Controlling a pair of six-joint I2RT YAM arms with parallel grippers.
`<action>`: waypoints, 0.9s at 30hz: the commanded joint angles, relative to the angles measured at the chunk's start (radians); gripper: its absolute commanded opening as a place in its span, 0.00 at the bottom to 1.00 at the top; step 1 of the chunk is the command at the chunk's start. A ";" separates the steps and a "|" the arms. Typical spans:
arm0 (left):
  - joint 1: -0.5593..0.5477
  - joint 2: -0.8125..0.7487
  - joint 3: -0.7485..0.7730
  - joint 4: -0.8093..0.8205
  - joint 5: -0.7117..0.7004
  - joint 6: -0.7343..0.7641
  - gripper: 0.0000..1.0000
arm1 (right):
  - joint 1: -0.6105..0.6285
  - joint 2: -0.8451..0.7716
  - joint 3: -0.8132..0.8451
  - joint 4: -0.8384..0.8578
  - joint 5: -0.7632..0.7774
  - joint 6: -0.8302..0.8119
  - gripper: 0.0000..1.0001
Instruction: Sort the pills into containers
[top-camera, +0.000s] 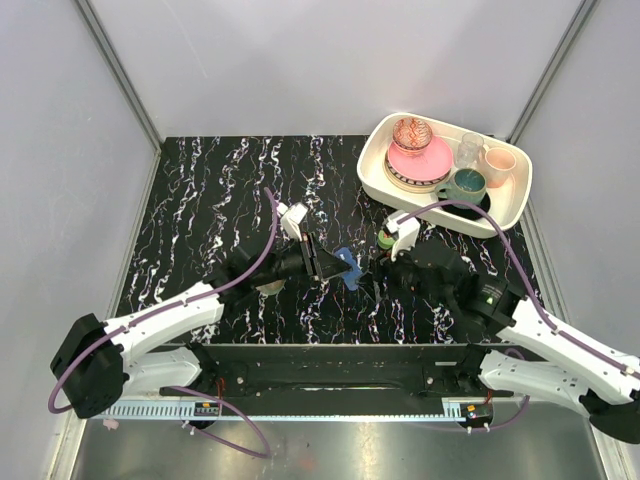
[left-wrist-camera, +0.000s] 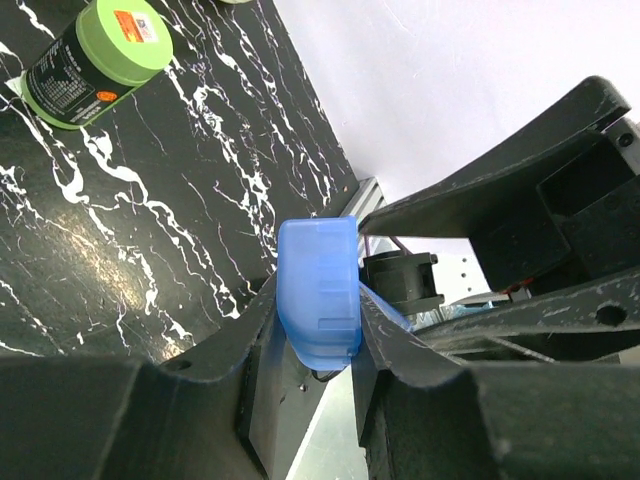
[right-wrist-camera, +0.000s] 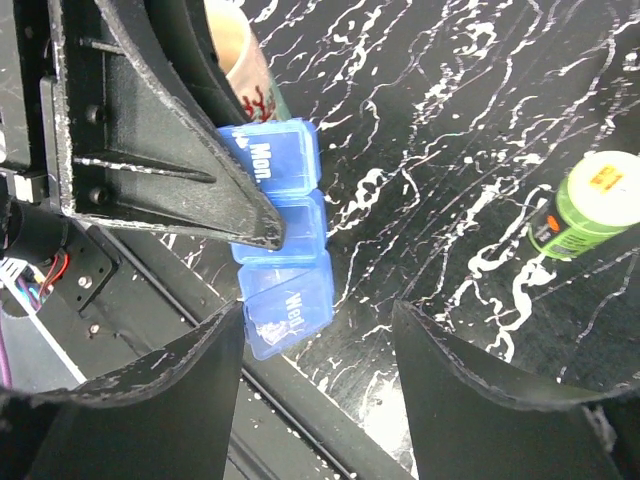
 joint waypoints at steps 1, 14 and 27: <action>-0.007 -0.034 -0.007 0.094 0.089 -0.006 0.00 | -0.005 -0.037 0.028 -0.057 0.188 0.011 0.65; -0.007 -0.071 -0.035 0.151 0.167 0.005 0.00 | -0.005 0.006 0.016 -0.102 0.273 0.070 0.64; -0.007 0.088 -0.018 0.051 0.047 0.184 0.02 | -0.005 -0.122 0.097 -0.177 0.442 0.096 0.68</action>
